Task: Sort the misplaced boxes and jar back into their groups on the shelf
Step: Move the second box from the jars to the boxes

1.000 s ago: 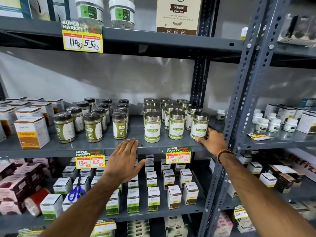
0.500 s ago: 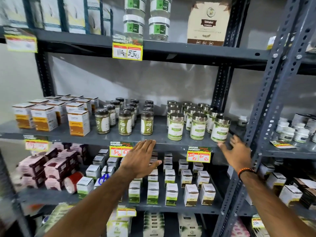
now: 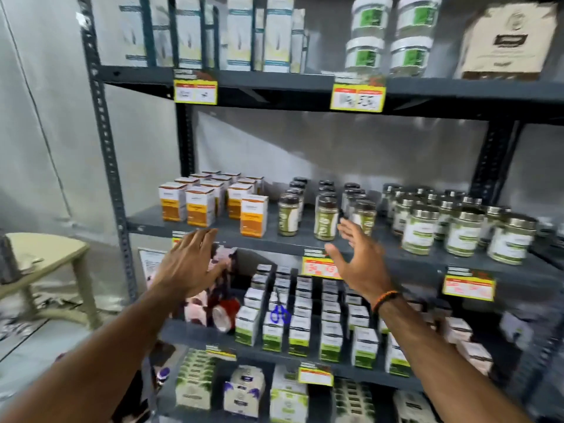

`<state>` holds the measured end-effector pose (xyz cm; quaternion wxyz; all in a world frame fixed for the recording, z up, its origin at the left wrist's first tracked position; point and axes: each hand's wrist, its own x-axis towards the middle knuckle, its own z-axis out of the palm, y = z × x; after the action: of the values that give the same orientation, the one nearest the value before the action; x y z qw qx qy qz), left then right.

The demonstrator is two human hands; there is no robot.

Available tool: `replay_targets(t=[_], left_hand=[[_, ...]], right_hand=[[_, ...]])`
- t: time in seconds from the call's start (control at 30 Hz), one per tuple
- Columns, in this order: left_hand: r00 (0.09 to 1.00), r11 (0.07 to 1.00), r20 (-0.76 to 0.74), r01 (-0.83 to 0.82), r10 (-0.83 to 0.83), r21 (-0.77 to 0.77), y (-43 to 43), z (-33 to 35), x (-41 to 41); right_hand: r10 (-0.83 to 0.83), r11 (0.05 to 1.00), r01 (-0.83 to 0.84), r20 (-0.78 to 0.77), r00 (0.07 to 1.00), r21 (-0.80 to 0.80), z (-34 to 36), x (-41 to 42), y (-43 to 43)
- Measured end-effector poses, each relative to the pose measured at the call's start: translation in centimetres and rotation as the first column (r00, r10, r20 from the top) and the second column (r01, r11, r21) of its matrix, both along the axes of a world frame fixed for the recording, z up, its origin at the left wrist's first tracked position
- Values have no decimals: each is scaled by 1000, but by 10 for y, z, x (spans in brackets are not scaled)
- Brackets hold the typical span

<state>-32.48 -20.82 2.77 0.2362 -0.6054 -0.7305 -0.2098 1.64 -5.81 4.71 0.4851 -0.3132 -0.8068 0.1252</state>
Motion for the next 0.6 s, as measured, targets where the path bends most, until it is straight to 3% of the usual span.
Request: replay_targets(t=[0.13,0.23,0.37,0.6], left_hand=[[999,999,15,-49,49,0,-17,6,-100],[997,998,58,-48,50,-34,-17,10,-167],[1000,995,4,-8,9,-98,-3,4,-219],[994,987,-77,71,-82,-145,24,-17,-264]], right_hand=[[0,1000,2,-77,997,30,2,-113,-21],[-112,989,124,-135,984,78,1,-178,-24],[-265,954,284,-167,950,100,-2,-228,-19],[-445,893,443,7,896,82,5,-263,-9]])
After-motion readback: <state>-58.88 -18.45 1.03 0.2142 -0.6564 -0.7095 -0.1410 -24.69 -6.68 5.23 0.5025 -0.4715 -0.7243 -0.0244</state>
